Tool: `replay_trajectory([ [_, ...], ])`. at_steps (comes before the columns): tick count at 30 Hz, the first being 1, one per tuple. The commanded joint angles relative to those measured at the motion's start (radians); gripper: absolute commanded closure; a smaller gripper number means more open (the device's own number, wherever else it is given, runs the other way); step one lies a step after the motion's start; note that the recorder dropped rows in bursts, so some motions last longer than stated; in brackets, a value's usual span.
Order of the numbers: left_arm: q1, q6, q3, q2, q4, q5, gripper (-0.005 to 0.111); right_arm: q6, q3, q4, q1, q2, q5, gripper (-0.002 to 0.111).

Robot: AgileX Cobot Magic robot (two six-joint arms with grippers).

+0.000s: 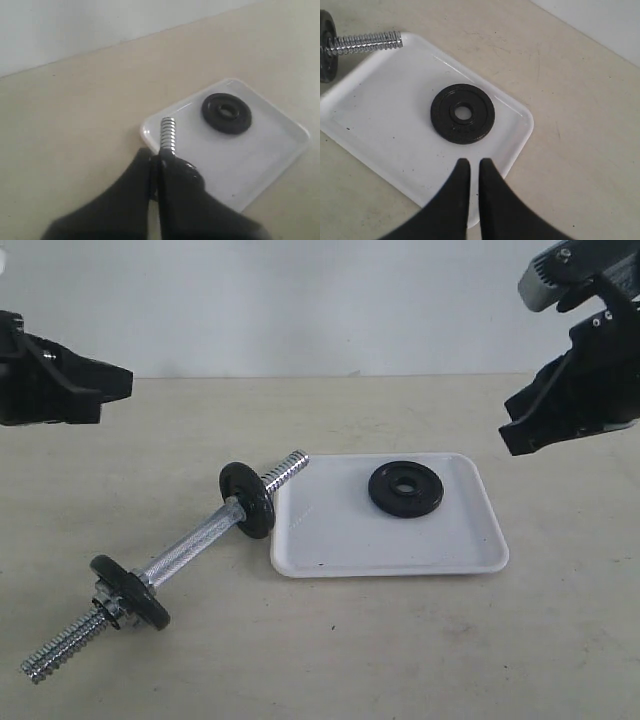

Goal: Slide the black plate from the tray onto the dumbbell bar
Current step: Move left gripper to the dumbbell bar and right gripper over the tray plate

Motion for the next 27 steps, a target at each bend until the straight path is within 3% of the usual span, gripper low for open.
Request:
replay_trajectory([
  [1,-0.108,0.084,0.002,0.002,-0.004,0.22,0.102,-0.04,-0.009,0.014,0.002,0.046,-0.038,0.104],
  [8,-0.206,0.045,0.002,0.078,-0.004,0.261,0.102,-0.04,-0.088,0.016,0.002,0.153,0.002,0.104],
  [15,-0.298,0.045,0.002,0.246,-0.004,0.392,0.102,-0.047,-0.181,0.014,0.004,0.253,0.071,0.104],
  [27,-0.344,0.045,-0.008,0.294,-0.004,0.471,0.102,-0.054,-0.193,0.025,0.012,0.395,0.095,0.104],
])
